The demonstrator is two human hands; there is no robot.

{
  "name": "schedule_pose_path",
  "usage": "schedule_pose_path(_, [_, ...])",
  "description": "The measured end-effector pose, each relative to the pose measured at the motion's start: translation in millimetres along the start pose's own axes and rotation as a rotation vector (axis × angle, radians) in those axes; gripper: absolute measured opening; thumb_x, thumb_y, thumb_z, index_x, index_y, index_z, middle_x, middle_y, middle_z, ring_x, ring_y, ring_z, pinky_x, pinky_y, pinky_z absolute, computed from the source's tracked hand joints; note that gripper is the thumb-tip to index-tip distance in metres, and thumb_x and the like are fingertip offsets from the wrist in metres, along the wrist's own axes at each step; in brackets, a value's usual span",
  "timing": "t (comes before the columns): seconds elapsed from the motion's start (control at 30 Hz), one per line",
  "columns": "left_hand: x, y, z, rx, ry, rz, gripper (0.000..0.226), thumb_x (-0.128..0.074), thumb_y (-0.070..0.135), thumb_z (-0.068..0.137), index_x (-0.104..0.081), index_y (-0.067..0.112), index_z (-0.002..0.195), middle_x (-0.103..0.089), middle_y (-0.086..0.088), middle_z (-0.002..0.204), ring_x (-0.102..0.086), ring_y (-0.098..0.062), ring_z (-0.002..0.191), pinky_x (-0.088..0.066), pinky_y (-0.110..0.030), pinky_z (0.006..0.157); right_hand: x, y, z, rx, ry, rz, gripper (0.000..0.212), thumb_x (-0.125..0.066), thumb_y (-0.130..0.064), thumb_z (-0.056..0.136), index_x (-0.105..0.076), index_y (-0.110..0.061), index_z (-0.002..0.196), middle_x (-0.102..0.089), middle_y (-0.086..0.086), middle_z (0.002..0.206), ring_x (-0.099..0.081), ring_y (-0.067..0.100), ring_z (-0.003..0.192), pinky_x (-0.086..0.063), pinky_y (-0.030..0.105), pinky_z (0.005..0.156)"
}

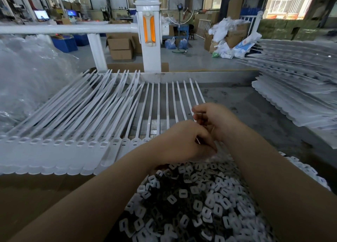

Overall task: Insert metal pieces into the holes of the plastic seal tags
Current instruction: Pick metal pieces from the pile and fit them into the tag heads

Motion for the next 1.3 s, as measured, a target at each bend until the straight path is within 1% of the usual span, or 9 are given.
schedule_pose_path(0.07, [10,-15,0,0.103,0.033,-0.127,0.012,-0.070,0.018,0.088,-0.078,0.018,0.097,-0.074,0.010,0.084,-0.067,0.003,0.075,-0.051,-0.011,0.069,0,1,-1,-0.010,-0.011,0.010,0.008,-0.062,-0.013,0.086,-0.060,-0.009,0.081,-0.058,-0.003,0.047,-0.044,0.013,0.055,-0.042,0.030,0.064])
schedule_pose_path(0.13, [18,-28,-2,0.196,0.061,-0.300,0.011,-0.068,0.013,0.090,-0.077,0.015,0.096,-0.076,0.002,0.084,-0.068,-0.002,0.070,-0.052,-0.013,0.065,1,1,-2,-0.011,-0.015,-0.008,0.010,-0.062,-0.015,0.087,-0.060,-0.010,0.080,-0.058,-0.003,0.049,-0.044,0.012,0.053,-0.042,0.027,0.054])
schedule_pose_path(0.2, [24,-39,-6,0.259,0.092,-0.414,0.012,-0.067,0.011,0.091,-0.077,0.013,0.098,-0.076,-0.001,0.084,-0.069,-0.006,0.071,-0.055,-0.015,0.066,1,0,-4,-0.005,-0.016,-0.046,0.011,-0.061,-0.017,0.088,-0.060,-0.011,0.080,-0.057,-0.004,0.050,-0.042,0.012,0.048,-0.038,0.021,0.043])
schedule_pose_path(0.3, [29,-47,-7,0.292,0.117,-0.454,0.015,-0.065,0.007,0.092,-0.077,0.014,0.098,-0.076,0.000,0.078,-0.070,-0.006,0.071,-0.056,-0.016,0.067,0,-1,-5,0.010,-0.017,-0.043,0.007,-0.059,-0.016,0.089,-0.060,-0.010,0.085,-0.057,-0.003,0.052,-0.041,0.012,0.049,-0.036,0.023,0.044])
schedule_pose_path(0.6, [37,-59,-4,0.317,0.294,-0.199,0.012,-0.071,0.014,0.088,-0.071,0.025,0.083,-0.073,0.005,0.070,-0.067,-0.002,0.062,-0.047,-0.010,0.053,0,-3,-2,0.041,-0.024,-0.050,0.006,-0.058,-0.014,0.090,-0.062,-0.010,0.091,-0.059,-0.004,0.047,-0.044,0.010,0.049,-0.037,0.021,0.043])
schedule_pose_path(0.8, [32,-53,-3,0.321,0.245,-0.052,0.009,-0.070,0.021,0.087,-0.075,0.024,0.094,-0.074,0.008,0.086,-0.069,-0.005,0.077,-0.059,-0.027,0.076,0,-4,0,0.059,-0.016,-0.046,0.005,-0.059,-0.013,0.089,-0.062,-0.009,0.090,-0.059,-0.003,0.046,-0.044,0.011,0.050,-0.037,0.021,0.045])
schedule_pose_path(1.0, [32,-49,-2,0.332,0.184,0.028,0.010,-0.069,0.022,0.089,-0.076,0.025,0.095,-0.074,0.007,0.088,-0.068,-0.006,0.081,-0.058,-0.029,0.080,1,-5,0,0.060,-0.001,-0.053,0.007,-0.060,-0.012,0.088,-0.064,-0.007,0.092,-0.059,-0.003,0.047,-0.045,0.012,0.052,-0.038,0.023,0.048])
schedule_pose_path(1.13, [31,-49,2,0.337,0.174,0.055,0.009,-0.070,0.023,0.089,-0.077,0.025,0.094,-0.074,0.007,0.086,-0.068,-0.008,0.079,-0.058,-0.028,0.077,0,-5,0,0.063,-0.004,-0.057,0.008,-0.060,-0.012,0.088,-0.064,-0.007,0.093,-0.059,-0.003,0.047,-0.044,0.011,0.051,-0.038,0.022,0.047])
schedule_pose_path(1.3, [30,-52,4,0.348,0.184,0.063,0.009,-0.071,0.022,0.087,-0.079,0.025,0.089,-0.072,0.011,0.075,-0.066,-0.005,0.071,-0.052,-0.016,0.062,0,-4,1,0.056,0.005,-0.068,0.008,-0.061,-0.013,0.087,-0.064,-0.007,0.092,-0.060,-0.003,0.048,-0.045,0.011,0.050,-0.039,0.022,0.046])
Point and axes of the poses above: each hand's wrist, its own z-axis towards the middle knuckle, its own x-axis out of the back of the hand, y = z × x, the point moved 9 cm from there along z, towards the middle knuckle
